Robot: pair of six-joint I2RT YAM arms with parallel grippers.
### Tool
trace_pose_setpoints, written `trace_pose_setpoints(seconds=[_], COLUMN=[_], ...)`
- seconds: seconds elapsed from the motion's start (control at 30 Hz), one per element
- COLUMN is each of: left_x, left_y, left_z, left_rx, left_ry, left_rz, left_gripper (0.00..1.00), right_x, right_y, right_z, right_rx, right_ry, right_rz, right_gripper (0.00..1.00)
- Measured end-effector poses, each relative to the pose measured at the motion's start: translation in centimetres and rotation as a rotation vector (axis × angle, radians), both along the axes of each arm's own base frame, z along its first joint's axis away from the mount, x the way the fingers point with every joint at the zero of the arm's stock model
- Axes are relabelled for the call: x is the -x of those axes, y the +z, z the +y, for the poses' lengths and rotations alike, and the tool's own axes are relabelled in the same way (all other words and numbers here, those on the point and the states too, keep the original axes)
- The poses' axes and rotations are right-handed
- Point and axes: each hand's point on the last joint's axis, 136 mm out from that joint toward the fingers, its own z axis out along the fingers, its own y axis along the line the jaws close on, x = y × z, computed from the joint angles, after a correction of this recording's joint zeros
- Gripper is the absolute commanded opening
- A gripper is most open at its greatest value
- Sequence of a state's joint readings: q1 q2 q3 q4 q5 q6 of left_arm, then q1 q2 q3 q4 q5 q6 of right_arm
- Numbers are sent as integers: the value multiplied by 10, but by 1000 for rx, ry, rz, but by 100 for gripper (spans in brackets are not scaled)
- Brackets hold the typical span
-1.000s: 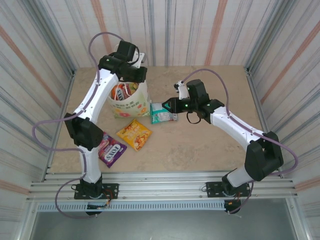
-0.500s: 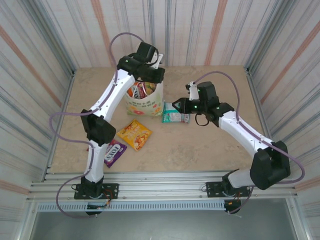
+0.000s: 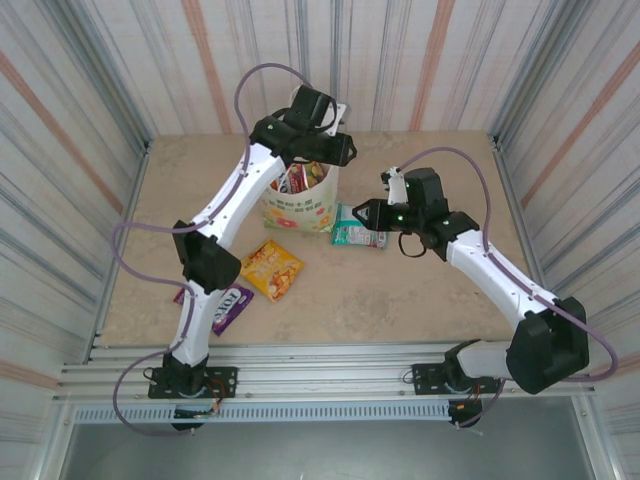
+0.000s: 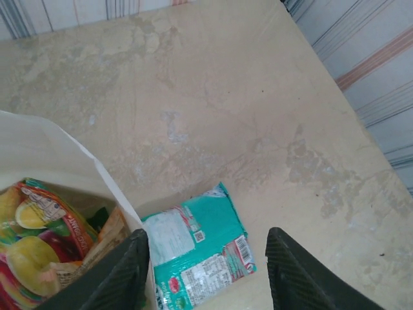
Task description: Place the snacks into the paper bag
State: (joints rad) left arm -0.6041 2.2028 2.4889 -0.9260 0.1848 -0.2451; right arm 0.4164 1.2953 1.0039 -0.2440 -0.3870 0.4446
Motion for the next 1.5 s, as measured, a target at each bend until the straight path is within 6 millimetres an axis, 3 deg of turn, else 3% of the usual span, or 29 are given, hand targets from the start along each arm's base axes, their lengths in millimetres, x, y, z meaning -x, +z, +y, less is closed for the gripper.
trace_pose_setpoints(seconds=[0.2, 0.43, 0.6, 0.77, 0.87, 0.97, 1.1, 1.27, 1.5], left_x=[3, 28, 49, 73, 92, 114, 139, 150, 138], left_y=[31, 98, 107, 69, 32, -7, -62, -118, -152], left_z=[32, 116, 176, 235, 268, 286, 289, 281, 276], left_rx=[-27, -20, -45, -79, -93, -85, -67, -36, -1], left_ry=[43, 159, 245, 340, 404, 439, 452, 451, 458], left_rz=[-70, -164, -156, -36, 60, 148, 262, 373, 397], left_gripper=[64, 65, 65, 61, 60, 59, 58, 54, 55], right_x=[0, 4, 15, 30, 40, 54, 71, 85, 98], right_y=[1, 0, -2, -6, -15, -36, -61, -83, -99], right_z=[0, 5, 19, 36, 43, 47, 54, 66, 87], right_rx=[-12, -14, -13, -18, -34, -53, -101, -207, -288], right_ry=[-13, -16, 11, 32, 21, -7, -46, -100, -149], right_rz=[11, 25, 41, 77, 127, 214, 324, 431, 528], right_gripper=[49, 49, 48, 48, 48, 48, 49, 49, 54])
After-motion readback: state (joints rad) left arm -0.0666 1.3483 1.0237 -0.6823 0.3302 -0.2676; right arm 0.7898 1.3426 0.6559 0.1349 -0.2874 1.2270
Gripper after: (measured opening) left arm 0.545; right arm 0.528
